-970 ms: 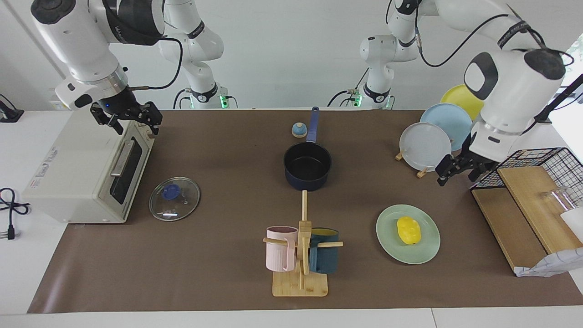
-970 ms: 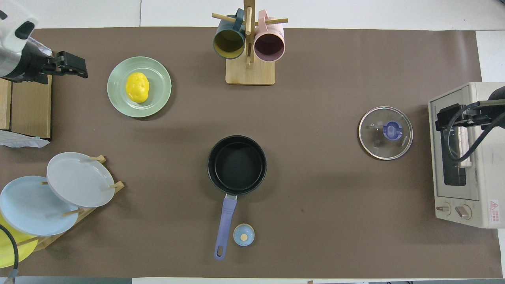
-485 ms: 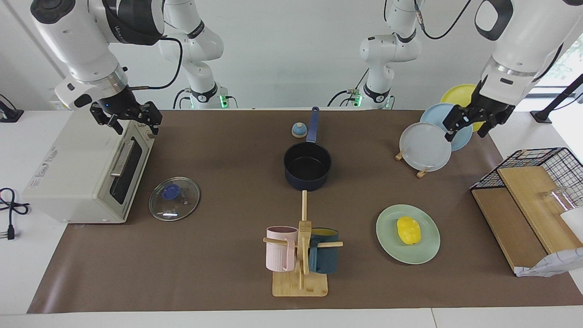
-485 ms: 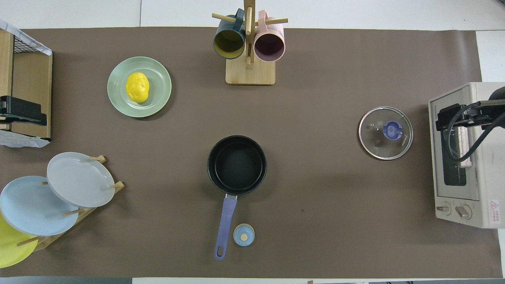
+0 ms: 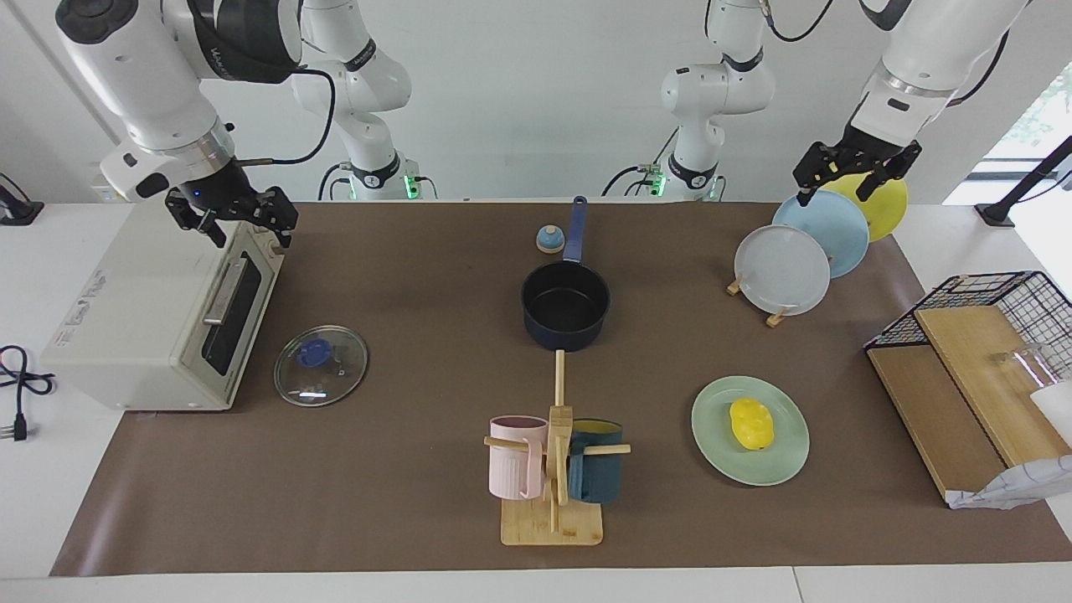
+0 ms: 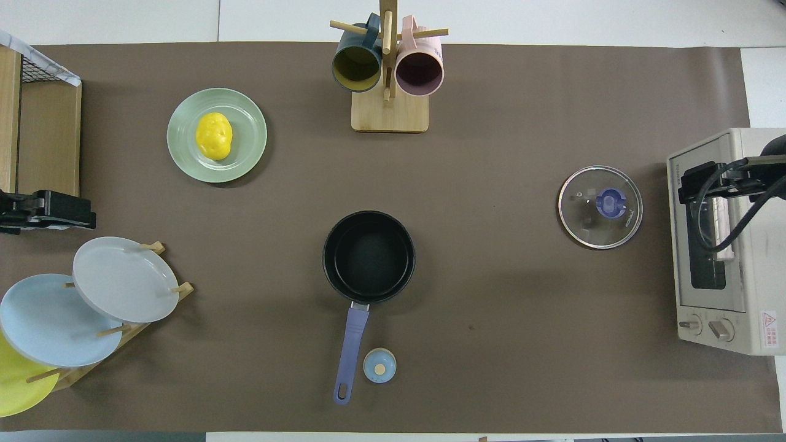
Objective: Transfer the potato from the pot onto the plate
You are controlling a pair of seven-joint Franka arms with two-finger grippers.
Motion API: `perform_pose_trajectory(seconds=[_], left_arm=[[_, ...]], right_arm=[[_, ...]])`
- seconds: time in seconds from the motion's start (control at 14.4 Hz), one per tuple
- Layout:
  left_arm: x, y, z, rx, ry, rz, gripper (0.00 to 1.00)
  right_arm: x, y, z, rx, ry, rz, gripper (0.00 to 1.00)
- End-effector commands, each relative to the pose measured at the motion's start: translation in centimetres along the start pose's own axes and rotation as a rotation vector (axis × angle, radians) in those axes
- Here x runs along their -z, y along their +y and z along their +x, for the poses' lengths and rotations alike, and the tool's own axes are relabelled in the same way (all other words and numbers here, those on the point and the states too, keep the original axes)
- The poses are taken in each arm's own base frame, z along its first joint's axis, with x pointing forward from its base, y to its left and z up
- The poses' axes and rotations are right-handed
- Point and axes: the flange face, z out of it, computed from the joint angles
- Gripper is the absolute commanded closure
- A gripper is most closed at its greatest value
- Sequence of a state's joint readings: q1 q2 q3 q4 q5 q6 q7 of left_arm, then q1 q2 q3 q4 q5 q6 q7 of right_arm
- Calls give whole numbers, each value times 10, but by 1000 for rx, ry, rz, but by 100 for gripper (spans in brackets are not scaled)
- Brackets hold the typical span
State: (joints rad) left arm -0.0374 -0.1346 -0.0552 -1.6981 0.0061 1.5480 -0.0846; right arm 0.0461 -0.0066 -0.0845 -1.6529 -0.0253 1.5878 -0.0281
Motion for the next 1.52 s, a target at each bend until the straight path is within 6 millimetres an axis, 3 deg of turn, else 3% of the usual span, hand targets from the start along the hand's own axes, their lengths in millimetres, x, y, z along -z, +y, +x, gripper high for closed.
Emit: perform_pose_trajectory(seconds=[0.0, 0.14, 0.55, 1.45], left_arm=[[22, 7, 9, -19, 22, -16, 0], [39, 6, 13, -19, 19, -18, 0], [14, 8, 22, -28, 8, -20, 0], [7, 9, 16, -30, -15, -37, 0]], right_arm=[[3, 1, -5, -13, 8, 13, 0], [3, 2, -5, -14, 8, 13, 0], [3, 1, -5, -13, 7, 13, 0], [3, 1, -5, -13, 7, 13, 0]])
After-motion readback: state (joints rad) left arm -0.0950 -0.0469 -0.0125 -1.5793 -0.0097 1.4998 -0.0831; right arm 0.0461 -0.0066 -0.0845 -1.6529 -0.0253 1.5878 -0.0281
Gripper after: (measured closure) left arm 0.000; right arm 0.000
